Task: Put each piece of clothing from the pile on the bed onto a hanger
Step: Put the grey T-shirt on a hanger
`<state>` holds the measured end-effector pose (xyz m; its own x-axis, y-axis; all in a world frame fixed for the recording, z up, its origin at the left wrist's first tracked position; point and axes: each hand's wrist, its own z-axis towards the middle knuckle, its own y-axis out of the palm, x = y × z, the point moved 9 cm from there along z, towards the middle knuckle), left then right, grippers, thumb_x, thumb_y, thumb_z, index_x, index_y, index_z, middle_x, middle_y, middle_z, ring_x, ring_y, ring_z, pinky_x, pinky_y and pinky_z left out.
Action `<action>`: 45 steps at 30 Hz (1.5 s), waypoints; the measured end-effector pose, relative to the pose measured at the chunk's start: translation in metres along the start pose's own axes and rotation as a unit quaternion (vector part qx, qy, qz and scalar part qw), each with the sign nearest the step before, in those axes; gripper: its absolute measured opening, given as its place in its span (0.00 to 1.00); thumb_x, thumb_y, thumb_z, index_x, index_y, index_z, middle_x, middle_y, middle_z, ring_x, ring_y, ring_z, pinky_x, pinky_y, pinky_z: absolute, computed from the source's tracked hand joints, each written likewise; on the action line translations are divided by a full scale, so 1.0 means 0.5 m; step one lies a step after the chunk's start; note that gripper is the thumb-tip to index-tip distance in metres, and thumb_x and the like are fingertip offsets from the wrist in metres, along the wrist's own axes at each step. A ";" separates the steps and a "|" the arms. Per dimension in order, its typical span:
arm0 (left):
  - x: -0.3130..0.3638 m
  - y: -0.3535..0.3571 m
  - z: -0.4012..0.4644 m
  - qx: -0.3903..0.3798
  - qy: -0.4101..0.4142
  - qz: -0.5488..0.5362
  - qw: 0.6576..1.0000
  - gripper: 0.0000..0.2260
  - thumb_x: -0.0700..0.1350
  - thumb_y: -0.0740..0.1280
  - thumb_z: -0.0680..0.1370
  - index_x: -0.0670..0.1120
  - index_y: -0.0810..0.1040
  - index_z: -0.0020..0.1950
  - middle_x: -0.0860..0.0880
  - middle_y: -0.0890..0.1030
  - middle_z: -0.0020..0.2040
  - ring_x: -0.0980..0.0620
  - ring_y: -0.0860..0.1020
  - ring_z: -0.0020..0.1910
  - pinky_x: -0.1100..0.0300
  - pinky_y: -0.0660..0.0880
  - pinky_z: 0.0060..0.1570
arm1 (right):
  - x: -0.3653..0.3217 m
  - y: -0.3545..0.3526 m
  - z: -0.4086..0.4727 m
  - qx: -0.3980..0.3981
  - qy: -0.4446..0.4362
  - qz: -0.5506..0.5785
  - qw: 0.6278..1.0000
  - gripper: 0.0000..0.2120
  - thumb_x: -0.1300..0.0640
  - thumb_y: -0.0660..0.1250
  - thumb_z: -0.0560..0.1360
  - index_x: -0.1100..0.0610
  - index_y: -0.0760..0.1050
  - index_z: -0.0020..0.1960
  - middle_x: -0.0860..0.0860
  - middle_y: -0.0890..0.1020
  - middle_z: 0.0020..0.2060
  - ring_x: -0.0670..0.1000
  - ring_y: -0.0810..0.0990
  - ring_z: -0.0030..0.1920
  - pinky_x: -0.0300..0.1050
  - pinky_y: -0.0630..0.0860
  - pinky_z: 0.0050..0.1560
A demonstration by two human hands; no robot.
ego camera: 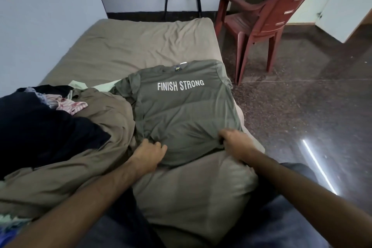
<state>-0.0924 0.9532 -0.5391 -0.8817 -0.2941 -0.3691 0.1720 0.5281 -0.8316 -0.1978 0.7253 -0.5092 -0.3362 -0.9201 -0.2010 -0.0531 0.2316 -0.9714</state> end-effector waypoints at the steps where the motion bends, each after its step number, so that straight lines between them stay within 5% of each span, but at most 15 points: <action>1: -0.012 -0.010 0.000 0.021 -0.007 -0.013 1.000 0.14 0.44 0.62 0.78 0.46 0.68 0.63 0.45 0.78 0.59 0.42 0.80 0.55 0.49 0.70 0.54 | 0.014 -0.022 0.001 0.025 0.038 0.046 0.998 0.11 0.61 0.59 0.75 0.53 0.77 0.53 0.54 0.82 0.54 0.60 0.80 0.56 0.51 0.75 0.50; 4: -0.109 -0.029 -0.008 0.091 -0.083 -0.232 0.965 0.12 0.38 0.59 0.76 0.46 0.77 0.57 0.44 0.81 0.56 0.41 0.79 0.57 0.52 0.73 0.54 | 0.037 -0.075 0.017 0.067 0.073 0.121 0.988 0.10 0.65 0.58 0.75 0.60 0.76 0.52 0.59 0.82 0.52 0.62 0.79 0.55 0.51 0.70 0.50; 8: -0.242 -0.045 -0.020 0.173 -0.188 -0.572 0.780 0.13 0.30 0.57 0.74 0.45 0.75 0.39 0.49 0.76 0.34 0.46 0.75 0.39 0.55 0.66 0.37 | 0.051 -0.116 0.057 0.065 0.024 0.261 0.963 0.18 0.70 0.57 0.72 0.54 0.77 0.53 0.52 0.84 0.51 0.55 0.80 0.55 0.50 0.74 0.58; 9: -0.258 -0.047 -0.014 0.167 -0.186 -0.596 0.763 0.14 0.29 0.57 0.74 0.46 0.75 0.38 0.49 0.75 0.33 0.47 0.74 0.38 0.55 0.65 0.36 | 0.052 -0.113 0.066 0.040 0.017 0.267 0.963 0.19 0.71 0.58 0.72 0.53 0.77 0.54 0.50 0.83 0.51 0.53 0.80 0.54 0.48 0.74 0.58; 12: -0.260 -0.034 0.007 0.096 -0.151 -0.497 0.849 0.08 0.34 0.60 0.76 0.45 0.74 0.48 0.46 0.77 0.46 0.44 0.76 0.49 0.53 0.69 0.45 | 0.063 -0.094 0.084 0.024 0.017 0.155 0.988 0.18 0.66 0.68 0.73 0.55 0.74 0.61 0.53 0.78 0.56 0.58 0.78 0.57 0.51 0.74 0.57; 15: -0.261 -0.047 -0.007 0.202 -0.190 -0.224 0.934 0.11 0.37 0.65 0.72 0.46 0.73 0.54 0.44 0.74 0.53 0.40 0.75 0.52 0.46 0.73 0.47 | 0.060 -0.117 0.057 0.161 -0.001 -0.054 0.985 0.20 0.62 0.71 0.70 0.53 0.74 0.60 0.54 0.74 0.54 0.61 0.76 0.54 0.57 0.75 0.51; 18: -0.171 -0.100 -0.011 0.309 -0.061 -0.142 0.938 0.11 0.41 0.68 0.71 0.47 0.74 0.52 0.45 0.73 0.48 0.42 0.76 0.44 0.46 0.76 0.39 | -0.004 -0.078 0.002 0.167 -0.135 -0.007 0.977 0.13 0.55 0.66 0.71 0.54 0.75 0.55 0.54 0.76 0.50 0.60 0.78 0.48 0.53 0.75 0.47; 20: -0.097 -0.084 0.008 0.282 0.036 -0.106 0.953 0.12 0.51 0.65 0.73 0.47 0.74 0.53 0.47 0.74 0.48 0.45 0.78 0.42 0.49 0.77 0.36 | -0.021 -0.002 -0.018 0.077 -0.166 -0.084 0.980 0.19 0.43 0.62 0.72 0.52 0.73 0.58 0.53 0.75 0.53 0.58 0.77 0.52 0.55 0.76 0.50; 22: -0.062 -0.049 0.032 0.205 0.040 -0.090 0.974 0.20 0.58 0.58 0.73 0.48 0.75 0.59 0.48 0.75 0.53 0.46 0.79 0.48 0.50 0.77 0.42 | -0.005 0.040 -0.016 0.024 -0.121 -0.100 0.987 0.23 0.40 0.62 0.73 0.52 0.70 0.64 0.52 0.72 0.59 0.58 0.74 0.57 0.59 0.75 0.55; 26: -0.072 -0.026 0.069 0.160 -0.022 -0.149 0.976 0.20 0.55 0.62 0.79 0.50 0.70 0.69 0.49 0.73 0.63 0.46 0.76 0.60 0.49 0.75 0.54 | 0.014 0.032 0.017 0.033 -0.065 -0.059 0.996 0.22 0.46 0.67 0.75 0.50 0.70 0.67 0.52 0.72 0.59 0.57 0.73 0.58 0.57 0.74 0.58; 31: -0.071 -0.016 0.099 0.139 -0.016 -0.136 0.981 0.19 0.57 0.62 0.81 0.49 0.73 0.68 0.48 0.76 0.62 0.46 0.76 0.61 0.50 0.75 0.56 | 0.021 0.010 0.048 0.091 -0.106 -0.091 0.986 0.12 0.54 0.69 0.72 0.48 0.81 0.55 0.48 0.81 0.50 0.55 0.79 0.53 0.55 0.74 0.52; 35: -0.078 -0.024 0.119 0.148 -0.029 -0.159 0.976 0.20 0.61 0.63 0.79 0.49 0.77 0.63 0.49 0.78 0.58 0.47 0.78 0.59 0.52 0.75 0.53 | 0.080 0.002 0.104 -0.026 0.002 0.155 0.988 0.09 0.61 0.72 0.74 0.53 0.85 0.53 0.52 0.86 0.50 0.52 0.82 0.54 0.45 0.74 0.57; 39: -0.101 -0.028 0.132 0.151 -0.048 -0.224 0.962 0.08 0.50 0.64 0.80 0.50 0.80 0.56 0.50 0.80 0.55 0.48 0.78 0.56 0.53 0.74 0.51 | 0.097 0.002 0.123 -0.136 0.005 0.260 0.956 0.15 0.75 0.65 0.74 0.62 0.83 0.55 0.57 0.86 0.44 0.52 0.84 0.49 0.43 0.76 0.57; 42: -0.103 -0.032 0.134 0.163 -0.058 -0.220 0.960 0.08 0.51 0.63 0.81 0.50 0.79 0.53 0.50 0.80 0.53 0.48 0.79 0.54 0.53 0.74 0.48 | 0.126 -0.014 0.135 -0.073 0.028 0.240 0.968 0.18 0.76 0.61 0.73 0.58 0.83 0.49 0.55 0.87 0.43 0.45 0.83 0.44 0.41 0.77 0.55; 45: -0.079 -0.047 0.126 0.216 -0.045 -0.117 0.968 0.15 0.60 0.65 0.78 0.49 0.78 0.53 0.49 0.78 0.52 0.47 0.79 0.51 0.52 0.73 0.45 | 0.176 -0.042 0.137 0.073 0.053 0.212 0.973 0.19 0.77 0.61 0.70 0.58 0.82 0.47 0.56 0.83 0.47 0.52 0.81 0.47 0.53 0.79 0.54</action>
<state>-0.0338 0.9025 -0.5310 -0.8798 -0.4444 -0.1688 0.1580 0.0615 -0.9855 -0.1621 0.6177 -0.5153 -0.3952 -0.7121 -0.5803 0.2424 0.5284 -0.8136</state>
